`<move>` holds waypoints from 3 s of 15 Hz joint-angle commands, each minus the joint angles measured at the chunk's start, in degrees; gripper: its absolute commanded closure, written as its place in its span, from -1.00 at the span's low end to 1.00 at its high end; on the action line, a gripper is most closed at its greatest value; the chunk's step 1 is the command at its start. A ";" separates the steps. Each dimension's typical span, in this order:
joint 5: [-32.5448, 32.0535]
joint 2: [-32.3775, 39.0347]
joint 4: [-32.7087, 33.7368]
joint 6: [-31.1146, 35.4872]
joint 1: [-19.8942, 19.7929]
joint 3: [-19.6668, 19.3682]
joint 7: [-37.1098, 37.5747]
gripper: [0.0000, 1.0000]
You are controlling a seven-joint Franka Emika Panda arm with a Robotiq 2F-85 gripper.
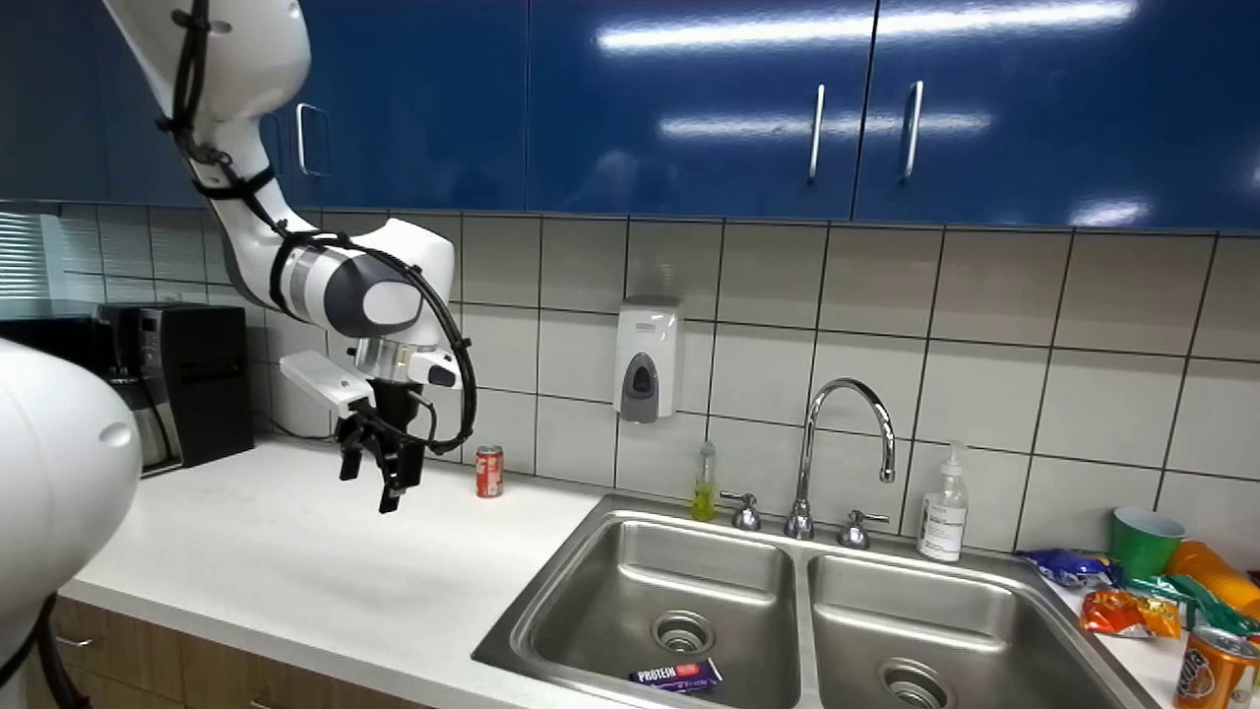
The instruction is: Pick up the object from the sink and put it on the counter
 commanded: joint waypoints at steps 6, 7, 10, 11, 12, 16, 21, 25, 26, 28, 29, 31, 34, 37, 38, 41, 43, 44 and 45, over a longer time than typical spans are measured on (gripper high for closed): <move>-1.97 12.83 11.51 5.10 -5.73 -3.47 2.39 -1.00; -1.80 13.83 12.49 5.37 -6.23 -3.85 2.45 -1.00; -1.58 16.90 15.11 6.95 -7.75 -5.13 2.50 -1.00; -1.44 18.00 15.93 7.60 -8.28 -5.55 2.50 -1.00; -1.18 18.94 16.53 8.25 -8.81 -5.78 2.39 -1.00; -1.31 21.92 18.29 10.21 -10.09 -6.94 3.81 -1.00; -1.04 23.90 19.56 11.59 -10.12 -7.55 7.32 -1.00; -1.30 23.73 18.87 11.53 -10.42 -7.11 7.36 -1.00; -1.29 23.80 18.88 11.53 -10.41 -7.11 7.47 -1.00; -1.29 23.88 18.85 11.53 -10.40 -7.07 7.47 -1.00; -1.29 23.88 18.84 11.53 -10.40 -7.07 7.47 -1.00; -1.29 23.89 18.84 11.53 -10.40 -7.07 7.47 -1.00; -1.29 23.89 18.84 11.53 -10.40 -7.07 7.47 -1.00; -1.29 23.89 18.84 11.53 -10.40 -7.07 7.47 -1.00; -1.29 23.89 18.84 11.53 -10.40 -7.07 7.47 -1.00; -1.29 23.89 18.84 11.53 -10.40 -7.07 7.47 -1.00; -1.29 23.89 18.84 11.53 -10.40 -7.07 7.47 -1.00; -1.53 24.25 18.69 13.23 -10.01 -7.49 8.26 -1.00; -1.33 24.54 19.06 13.15 -10.25 -7.55 8.32 -1.00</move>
